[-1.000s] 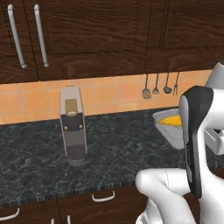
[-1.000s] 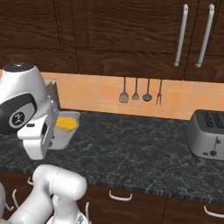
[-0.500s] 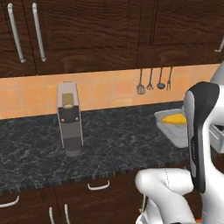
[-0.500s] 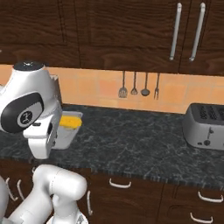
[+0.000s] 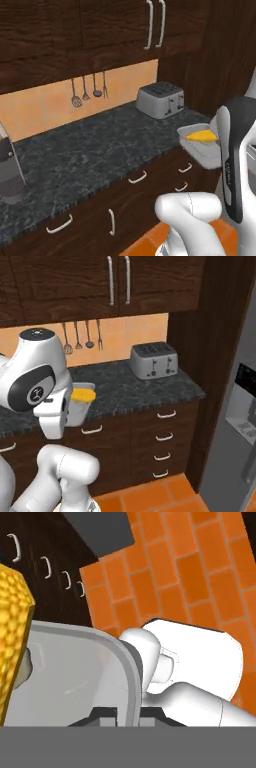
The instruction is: Take the meat container that has the steak and place it on the second highest rack of the freezer. Then take the vegetable container that has the corn and garlic and place it on the highest rack of the freezer.
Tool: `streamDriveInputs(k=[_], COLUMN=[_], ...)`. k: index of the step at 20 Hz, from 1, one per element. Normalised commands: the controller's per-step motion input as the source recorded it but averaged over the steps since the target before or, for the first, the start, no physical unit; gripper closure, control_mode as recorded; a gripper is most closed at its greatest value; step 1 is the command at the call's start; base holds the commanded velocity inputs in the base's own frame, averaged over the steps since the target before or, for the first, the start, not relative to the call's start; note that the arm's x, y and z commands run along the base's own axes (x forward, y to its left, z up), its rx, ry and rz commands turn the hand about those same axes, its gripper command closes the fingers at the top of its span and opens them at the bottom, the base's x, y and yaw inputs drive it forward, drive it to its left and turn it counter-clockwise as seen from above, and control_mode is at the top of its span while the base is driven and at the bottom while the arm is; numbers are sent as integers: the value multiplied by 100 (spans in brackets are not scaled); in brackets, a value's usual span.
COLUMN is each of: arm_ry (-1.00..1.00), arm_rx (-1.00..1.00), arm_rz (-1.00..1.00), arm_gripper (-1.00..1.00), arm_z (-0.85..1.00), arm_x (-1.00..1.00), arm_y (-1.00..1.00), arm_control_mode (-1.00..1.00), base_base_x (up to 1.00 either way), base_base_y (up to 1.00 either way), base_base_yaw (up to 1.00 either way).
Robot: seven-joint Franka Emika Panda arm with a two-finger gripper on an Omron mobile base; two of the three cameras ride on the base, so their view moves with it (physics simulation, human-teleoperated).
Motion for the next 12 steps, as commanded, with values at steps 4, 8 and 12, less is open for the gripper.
streamDriveInputs(k=[4,8,12], arm_ry=[0,0,0], arm_rx=[0,0,0], arm_rz=[0,0,0], arm_gripper=[100,100,100], arm_z=[0,0,0], arm_x=[0,0,0], arm_y=[0,0,0], arm_control_mode=[100,100,100], base_base_x=[-7,0,0], base_base_y=[0,0,0], base_base_yaw=[-90,-89,-89])
